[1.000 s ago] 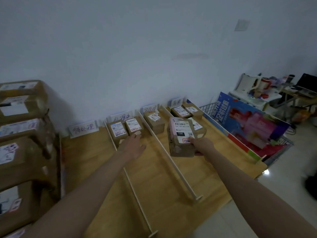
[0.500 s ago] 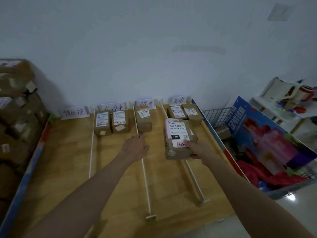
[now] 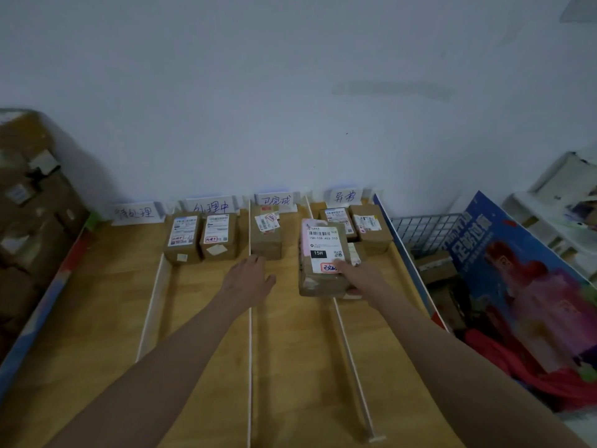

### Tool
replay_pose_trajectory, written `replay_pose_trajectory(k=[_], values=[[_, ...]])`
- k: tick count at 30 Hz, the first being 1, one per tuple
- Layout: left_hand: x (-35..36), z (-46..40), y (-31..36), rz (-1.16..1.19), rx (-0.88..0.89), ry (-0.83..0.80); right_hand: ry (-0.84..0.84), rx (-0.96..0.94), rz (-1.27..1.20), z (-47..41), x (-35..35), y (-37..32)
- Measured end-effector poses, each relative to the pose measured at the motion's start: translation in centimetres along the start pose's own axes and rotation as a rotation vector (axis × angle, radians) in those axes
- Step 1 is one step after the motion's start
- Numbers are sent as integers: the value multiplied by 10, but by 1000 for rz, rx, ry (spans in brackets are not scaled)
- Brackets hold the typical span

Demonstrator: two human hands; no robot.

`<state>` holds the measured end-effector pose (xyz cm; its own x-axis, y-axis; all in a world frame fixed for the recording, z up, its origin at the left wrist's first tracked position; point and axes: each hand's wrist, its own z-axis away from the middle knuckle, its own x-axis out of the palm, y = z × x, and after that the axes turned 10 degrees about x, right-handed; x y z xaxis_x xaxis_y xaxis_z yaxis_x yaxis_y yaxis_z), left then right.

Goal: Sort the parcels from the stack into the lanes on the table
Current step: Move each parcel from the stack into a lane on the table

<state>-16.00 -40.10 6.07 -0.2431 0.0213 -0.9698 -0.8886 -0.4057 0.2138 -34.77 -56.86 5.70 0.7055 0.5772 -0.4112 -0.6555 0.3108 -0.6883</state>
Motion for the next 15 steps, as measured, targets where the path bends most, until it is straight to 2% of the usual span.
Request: replay_pose_trajectory(k=[15], values=[[31,-114,-32,92,-172,1,0,-79,174,-140,48,-77]])
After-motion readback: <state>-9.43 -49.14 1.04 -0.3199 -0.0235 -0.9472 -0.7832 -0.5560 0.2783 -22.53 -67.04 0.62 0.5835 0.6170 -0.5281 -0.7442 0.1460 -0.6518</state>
